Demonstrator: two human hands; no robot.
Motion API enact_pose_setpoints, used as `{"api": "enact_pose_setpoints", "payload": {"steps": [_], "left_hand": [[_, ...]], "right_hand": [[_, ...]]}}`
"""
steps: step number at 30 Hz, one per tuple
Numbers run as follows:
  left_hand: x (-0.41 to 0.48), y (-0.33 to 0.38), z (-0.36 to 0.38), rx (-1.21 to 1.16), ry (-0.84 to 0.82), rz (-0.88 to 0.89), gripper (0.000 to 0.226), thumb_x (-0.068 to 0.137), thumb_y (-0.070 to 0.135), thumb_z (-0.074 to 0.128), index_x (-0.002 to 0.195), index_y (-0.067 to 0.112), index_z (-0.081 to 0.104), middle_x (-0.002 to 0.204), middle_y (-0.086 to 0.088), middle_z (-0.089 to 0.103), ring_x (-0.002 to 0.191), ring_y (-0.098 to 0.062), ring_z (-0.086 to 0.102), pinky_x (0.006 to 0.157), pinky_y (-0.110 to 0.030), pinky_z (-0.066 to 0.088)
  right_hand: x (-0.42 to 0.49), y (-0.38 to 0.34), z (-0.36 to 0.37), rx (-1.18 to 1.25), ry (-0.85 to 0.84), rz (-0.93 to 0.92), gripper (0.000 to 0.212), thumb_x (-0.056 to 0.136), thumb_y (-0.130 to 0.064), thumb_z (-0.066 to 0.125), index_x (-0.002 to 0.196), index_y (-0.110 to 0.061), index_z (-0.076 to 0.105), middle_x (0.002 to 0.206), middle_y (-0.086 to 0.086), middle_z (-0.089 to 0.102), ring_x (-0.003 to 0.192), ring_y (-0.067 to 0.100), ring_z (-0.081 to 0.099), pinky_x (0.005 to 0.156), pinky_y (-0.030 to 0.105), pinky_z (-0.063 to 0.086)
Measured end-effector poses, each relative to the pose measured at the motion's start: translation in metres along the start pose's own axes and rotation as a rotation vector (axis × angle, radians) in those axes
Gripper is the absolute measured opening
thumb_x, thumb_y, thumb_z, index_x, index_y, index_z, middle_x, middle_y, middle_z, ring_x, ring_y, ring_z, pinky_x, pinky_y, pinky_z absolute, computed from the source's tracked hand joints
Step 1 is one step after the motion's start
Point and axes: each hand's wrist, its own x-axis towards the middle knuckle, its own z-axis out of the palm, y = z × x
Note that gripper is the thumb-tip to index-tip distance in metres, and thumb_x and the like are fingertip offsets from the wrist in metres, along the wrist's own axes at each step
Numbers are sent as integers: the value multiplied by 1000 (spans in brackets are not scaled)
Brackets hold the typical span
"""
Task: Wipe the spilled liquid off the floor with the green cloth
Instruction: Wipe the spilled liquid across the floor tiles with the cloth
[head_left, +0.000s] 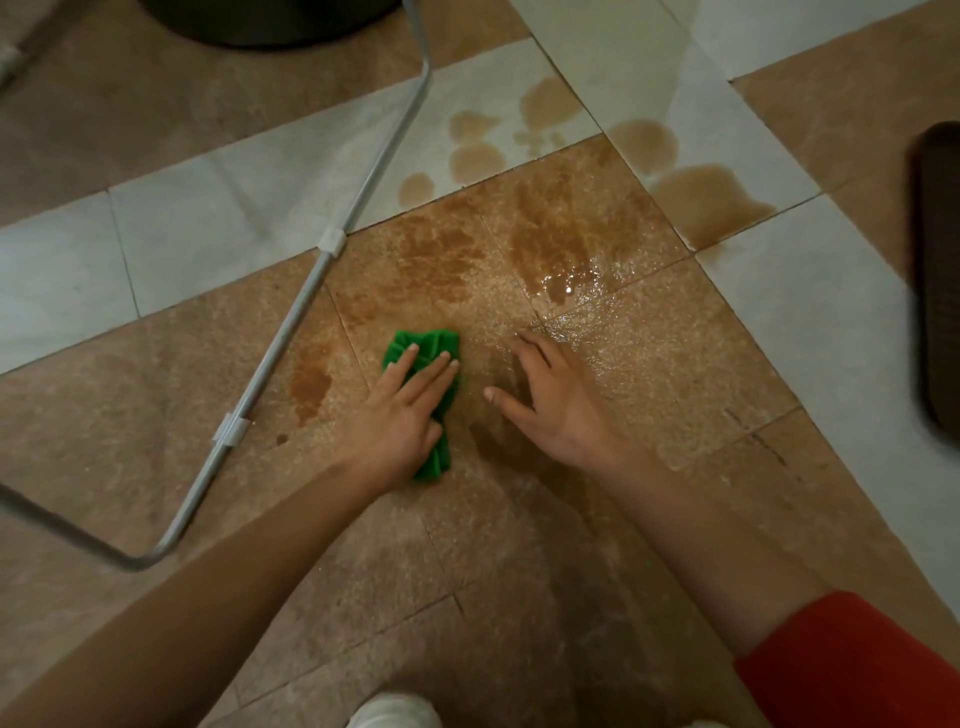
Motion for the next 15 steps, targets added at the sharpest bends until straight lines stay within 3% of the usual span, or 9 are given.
{"api": "enact_pose_setpoints", "payload": {"steps": [4,6,9,11,12,15], "left_hand": [[22,-5,-9,-143,-49,-229,66,90,18,48,147,16,17,155,-3,17,143,-29,-2,116,-42,1],[23,2,-8,-130,-70,-263,67,91,20,46,148,17,11,156,-1,11,143,-30,-8,116,-41,-1],[0,8,-4,31,-122,-84,65,92,27,39,148,17,7,155,3,7,143,-32,-6,117,-45,5],[-12,4,-5,34,-99,-1,62,87,29,37,146,15,21,151,-2,24,141,-37,12,114,-51,19],[-11,-1,-5,4,-83,-29,62,86,27,39,145,16,23,150,-3,29,141,-36,14,114,-51,19],[9,-9,-12,-87,-142,-216,69,90,23,46,148,22,8,156,2,11,143,-28,-5,116,-42,-1]], "right_hand": [[-4,-2,3,-40,-14,-24,65,93,-52,42,146,-19,26,153,3,25,141,23,20,116,41,19],[-2,-5,4,-46,-29,-34,65,92,-53,42,146,-20,25,153,1,25,141,22,20,115,39,18],[-1,-9,5,-79,-48,-41,65,92,-54,41,146,-21,24,153,0,23,141,22,19,114,39,16],[-2,-10,6,-87,-55,-43,65,92,-54,41,146,-21,24,154,0,22,141,21,18,115,38,14],[-3,-9,6,-95,-58,-44,65,92,-54,41,146,-21,24,154,0,21,141,21,18,115,38,13],[-4,-10,8,-133,-74,-68,64,92,-54,41,145,-22,26,154,0,21,142,22,16,116,40,11]]}}
